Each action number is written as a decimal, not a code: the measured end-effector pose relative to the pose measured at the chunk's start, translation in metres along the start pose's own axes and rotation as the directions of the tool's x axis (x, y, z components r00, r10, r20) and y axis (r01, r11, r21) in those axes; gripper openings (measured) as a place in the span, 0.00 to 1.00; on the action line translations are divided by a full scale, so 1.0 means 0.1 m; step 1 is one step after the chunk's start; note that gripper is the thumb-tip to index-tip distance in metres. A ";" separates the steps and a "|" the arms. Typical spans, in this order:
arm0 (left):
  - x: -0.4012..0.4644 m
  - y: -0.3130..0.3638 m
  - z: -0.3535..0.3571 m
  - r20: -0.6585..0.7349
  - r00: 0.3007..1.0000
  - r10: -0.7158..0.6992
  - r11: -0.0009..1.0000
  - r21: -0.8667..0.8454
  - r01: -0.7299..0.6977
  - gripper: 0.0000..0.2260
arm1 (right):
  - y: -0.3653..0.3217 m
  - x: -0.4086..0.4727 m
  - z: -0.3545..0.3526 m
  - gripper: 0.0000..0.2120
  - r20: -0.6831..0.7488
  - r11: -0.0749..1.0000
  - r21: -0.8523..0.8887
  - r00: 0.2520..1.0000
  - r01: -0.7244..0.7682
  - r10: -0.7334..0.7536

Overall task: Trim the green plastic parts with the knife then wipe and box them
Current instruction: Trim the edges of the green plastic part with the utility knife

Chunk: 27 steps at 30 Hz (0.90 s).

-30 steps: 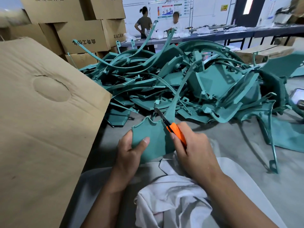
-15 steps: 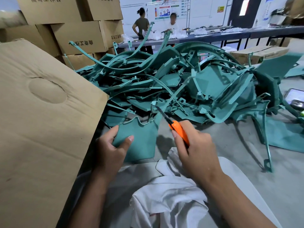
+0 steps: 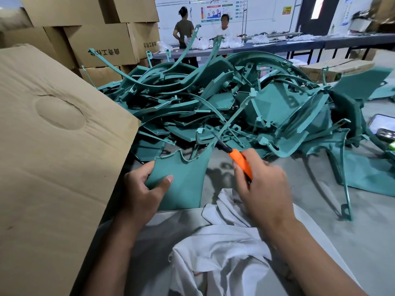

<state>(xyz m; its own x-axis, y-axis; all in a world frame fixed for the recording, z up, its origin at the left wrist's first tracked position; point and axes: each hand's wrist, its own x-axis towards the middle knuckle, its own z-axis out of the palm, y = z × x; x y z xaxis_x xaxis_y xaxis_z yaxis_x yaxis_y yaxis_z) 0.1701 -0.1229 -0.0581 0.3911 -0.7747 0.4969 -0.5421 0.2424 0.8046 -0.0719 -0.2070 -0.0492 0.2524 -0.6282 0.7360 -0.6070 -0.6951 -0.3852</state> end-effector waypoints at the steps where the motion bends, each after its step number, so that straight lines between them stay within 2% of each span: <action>1: 0.00 -0.01 -0.01 0.001 1.000 -0.004 1.000 -0.002 0.004 0.10 | 0.02 0.02 -0.03 0.05 -0.051 1.000 -0.012 0.999 -0.012 0.012; 4: 0.00 -0.01 -0.03 0.003 1.000 -0.007 1.000 0.012 0.006 0.11 | 0.06 0.04 -0.10 0.05 -0.203 0.998 0.036 0.977 -0.061 0.067; 6: -0.01 0.00 -0.04 0.002 1.000 -0.003 1.000 0.017 0.003 0.11 | 0.05 0.04 -0.13 0.02 -0.299 0.997 0.071 0.952 -0.039 0.058; 9: -0.02 0.04 -0.05 -0.003 1.000 0.013 1.000 0.017 -0.013 0.11 | -0.04 0.01 -0.10 0.02 -0.324 0.977 0.215 0.943 -0.006 0.077; 12: -0.03 0.09 -0.05 -0.040 0.996 0.082 0.994 0.075 -0.079 0.12 | -0.13 -0.02 -0.07 0.08 -0.179 0.902 0.432 0.977 -0.025 0.113; 14: -0.05 0.15 -0.02 -0.044 0.987 0.157 0.981 0.119 -0.150 0.09 | -0.18 -0.05 -0.06 0.08 0.035 0.796 0.591 0.990 -0.131 0.138; 16: -0.06 0.22 0.01 -0.020 0.970 0.240 0.956 0.178 -0.233 0.07 | -0.20 -0.06 -0.03 0.08 0.189 0.699 0.670 0.968 -0.251 0.166; 18: -0.06 0.23 0.01 -0.024 0.957 0.289 0.925 0.264 -0.273 0.11 | -0.21 -0.08 0.00 0.12 0.211 0.680 0.674 0.957 -0.290 0.199; 20: -0.05 0.20 0.03 -0.080 0.957 0.279 0.926 0.286 -0.246 0.11 | -0.21 -0.07 0.00 0.17 0.158 0.710 0.651 0.963 -0.268 0.218; 21: -0.04 0.20 0.06 -0.139 0.966 0.220 0.955 0.234 -0.184 0.10 | -0.21 -0.07 -0.01 0.19 0.133 0.714 0.646 0.962 -0.268 0.241; 22: -0.04 0.20 0.10 -0.214 0.971 0.106 0.990 0.110 -0.084 0.14 | -0.21 -0.07 -0.01 0.21 0.116 0.699 0.656 0.953 -0.285 0.279; 23: -0.04 0.20 0.15 -0.266 0.963 -0.050 0.996 -0.081 0.030 0.20 | -0.21 -0.07 -0.01 0.22 0.110 0.664 0.682 0.940 -0.308 0.324; 24: -0.04 0.22 0.21 -0.250 0.943 -0.220 0.943 -0.302 0.140 0.27 | -0.21 -0.07 -0.01 0.22 0.110 0.628 0.704 0.925 -0.331 0.364; 25: -0.04 0.25 0.26 -0.159 0.917 -0.366 0.829 -0.504 0.243 0.31 | -0.19 -0.06 -0.01 0.21 0.109 0.610 0.714 0.915 -0.344 0.389; 26: -0.04 0.28 0.30 -0.015 0.885 -0.465 0.670 -0.660 0.340 0.32 | -0.18 -0.04 -0.01 0.19 0.100 0.605 0.714 0.907 -0.352 0.409; 27: -0.05 0.29 0.35 0.127 0.855 -0.503 0.498 -0.766 0.407 0.30 | -0.16 -0.03 -0.01 0.18 0.092 0.594 0.719 0.896 -0.361 0.434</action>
<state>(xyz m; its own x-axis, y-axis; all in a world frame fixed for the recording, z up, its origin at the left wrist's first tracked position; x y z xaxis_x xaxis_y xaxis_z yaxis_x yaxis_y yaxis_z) 0.1261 -0.1327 -0.0487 0.5126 -0.8584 -0.0214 0.4589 0.2528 0.8518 -0.0634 -0.1935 -0.0443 0.0323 -0.8966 0.4416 0.0900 -0.4374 -0.8947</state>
